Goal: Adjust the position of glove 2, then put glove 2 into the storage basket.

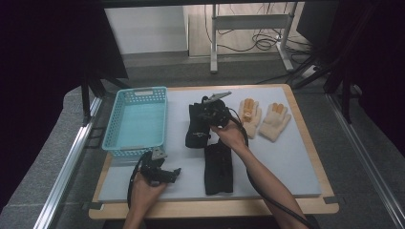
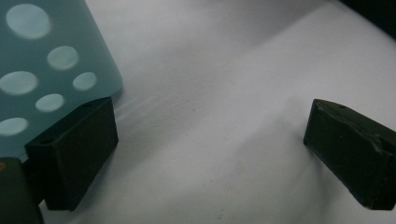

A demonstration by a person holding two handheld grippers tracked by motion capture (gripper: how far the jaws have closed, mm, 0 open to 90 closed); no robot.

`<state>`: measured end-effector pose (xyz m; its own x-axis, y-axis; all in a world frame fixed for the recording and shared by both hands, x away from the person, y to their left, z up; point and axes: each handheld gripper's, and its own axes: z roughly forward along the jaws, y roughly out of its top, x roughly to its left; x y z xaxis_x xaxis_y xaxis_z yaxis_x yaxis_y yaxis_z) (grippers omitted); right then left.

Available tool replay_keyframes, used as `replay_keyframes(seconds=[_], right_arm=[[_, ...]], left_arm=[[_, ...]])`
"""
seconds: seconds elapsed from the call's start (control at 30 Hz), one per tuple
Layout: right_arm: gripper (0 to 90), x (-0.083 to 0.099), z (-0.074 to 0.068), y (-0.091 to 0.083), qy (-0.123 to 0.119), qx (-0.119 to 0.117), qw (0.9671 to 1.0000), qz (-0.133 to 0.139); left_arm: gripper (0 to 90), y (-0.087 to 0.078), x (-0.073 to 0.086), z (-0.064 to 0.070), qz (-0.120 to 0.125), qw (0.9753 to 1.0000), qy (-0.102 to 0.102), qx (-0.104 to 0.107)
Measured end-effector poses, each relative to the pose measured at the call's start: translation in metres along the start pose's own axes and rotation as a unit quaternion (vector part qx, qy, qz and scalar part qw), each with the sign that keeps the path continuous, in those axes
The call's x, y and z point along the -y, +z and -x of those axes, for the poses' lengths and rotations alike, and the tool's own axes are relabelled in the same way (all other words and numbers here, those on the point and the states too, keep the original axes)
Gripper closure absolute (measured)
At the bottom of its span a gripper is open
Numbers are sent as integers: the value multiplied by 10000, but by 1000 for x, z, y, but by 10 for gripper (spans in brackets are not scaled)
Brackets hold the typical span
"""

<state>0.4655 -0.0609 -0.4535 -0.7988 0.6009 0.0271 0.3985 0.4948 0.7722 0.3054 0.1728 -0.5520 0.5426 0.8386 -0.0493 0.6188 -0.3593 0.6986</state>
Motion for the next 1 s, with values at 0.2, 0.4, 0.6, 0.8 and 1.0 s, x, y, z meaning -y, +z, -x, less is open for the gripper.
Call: replay_keyframes(seconds=[0.2, 0.4, 0.6, 0.8, 1.0], right_arm=[[875, 7, -7, -13, -29, -65, 10000, 11], [875, 16, -13, -28, -26, -125, 9999, 21], [874, 24, -20, -47, -67, -190, 9998, 22], [875, 40, -27, -69, -63, -235, 9997, 1], [875, 58, -34, -89, -61, -324, 9995, -26]], left_arm=[[32, 0, 0, 0, 6, 10000, -8, 4], [32, 0, 0, 0, -3, 10000, -6, 2], [32, 0, 0, 0, -2, 10000, 3, -1], [32, 0, 0, 0, -7, 10000, 3, -3], [32, 0, 0, 0, 5, 10000, -12, -7]])
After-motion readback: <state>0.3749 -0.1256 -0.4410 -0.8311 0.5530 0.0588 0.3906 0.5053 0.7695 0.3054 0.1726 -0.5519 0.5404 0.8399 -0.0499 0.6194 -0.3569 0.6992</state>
